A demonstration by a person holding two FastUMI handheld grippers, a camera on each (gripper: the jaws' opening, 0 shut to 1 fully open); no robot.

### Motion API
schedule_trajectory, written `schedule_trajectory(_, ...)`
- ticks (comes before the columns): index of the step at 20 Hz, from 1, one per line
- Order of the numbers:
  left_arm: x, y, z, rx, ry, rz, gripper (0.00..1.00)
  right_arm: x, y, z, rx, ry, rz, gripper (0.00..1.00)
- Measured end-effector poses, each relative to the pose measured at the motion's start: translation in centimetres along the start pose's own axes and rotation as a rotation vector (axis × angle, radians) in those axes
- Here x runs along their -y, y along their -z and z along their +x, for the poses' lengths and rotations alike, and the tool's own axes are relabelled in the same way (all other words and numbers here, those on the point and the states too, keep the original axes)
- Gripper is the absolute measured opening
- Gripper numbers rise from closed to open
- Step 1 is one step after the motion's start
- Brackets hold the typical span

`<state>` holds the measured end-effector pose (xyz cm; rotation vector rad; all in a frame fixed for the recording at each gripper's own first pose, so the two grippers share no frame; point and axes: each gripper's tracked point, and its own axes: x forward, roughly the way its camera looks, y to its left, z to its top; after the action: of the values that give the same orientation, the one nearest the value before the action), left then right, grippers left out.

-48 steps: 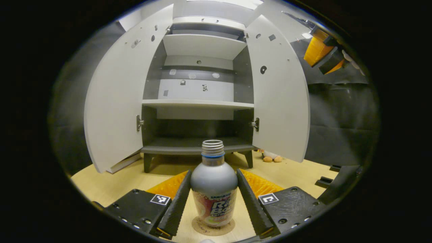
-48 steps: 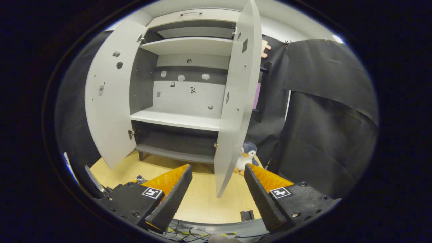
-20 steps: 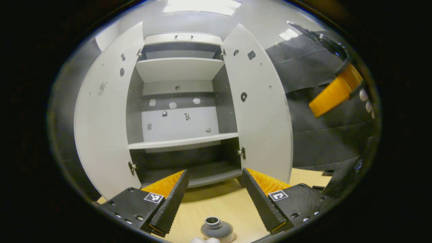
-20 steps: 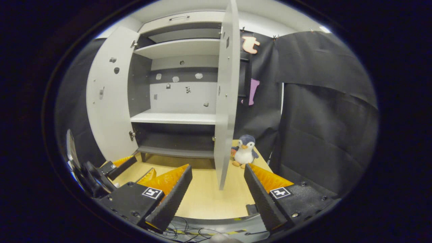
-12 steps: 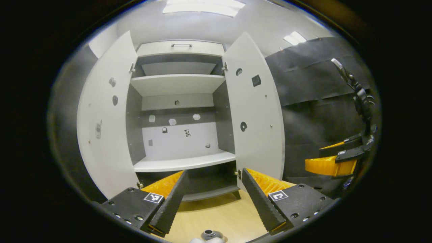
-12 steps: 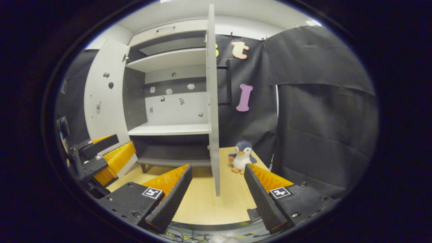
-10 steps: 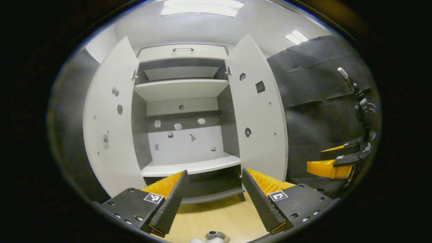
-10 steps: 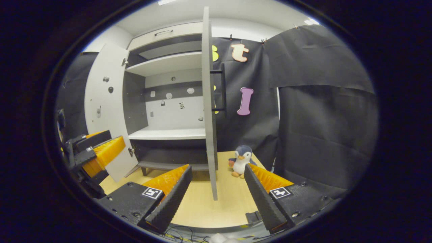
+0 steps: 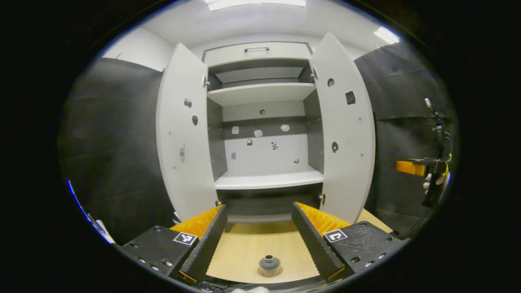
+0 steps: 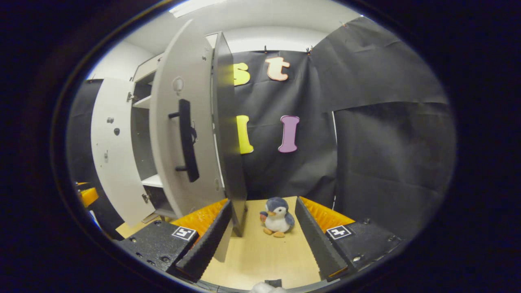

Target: Grasp the bottle in the cabinet with the left hand and place it on the coaster, then close the right door with the right hand and the left door with the left hand.

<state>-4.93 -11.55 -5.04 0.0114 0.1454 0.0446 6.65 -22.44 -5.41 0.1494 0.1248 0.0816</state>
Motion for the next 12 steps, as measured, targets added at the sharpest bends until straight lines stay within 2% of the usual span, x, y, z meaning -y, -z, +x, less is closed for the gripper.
schedule_trajectory(4, -1.0, -0.6, -2.1, 0.016, -0.065, -0.014, 0.97, -0.5, -2.7, 3.2, 0.007, -0.074, -0.034, 1.0)
schedule_trajectory(8, -1.8, -0.7, -3.2, 0.026, -0.088, -0.028, 0.96, -3.7, -5.4, 5.7, 0.017, -0.142, -0.047, 1.0)
schedule_trajectory(12, -3.6, -0.6, -3.4, 0.021, -0.103, -0.03, 0.98, -6.9, -7.8, 5.9, 0.057, -0.178, -0.045, 1.0)
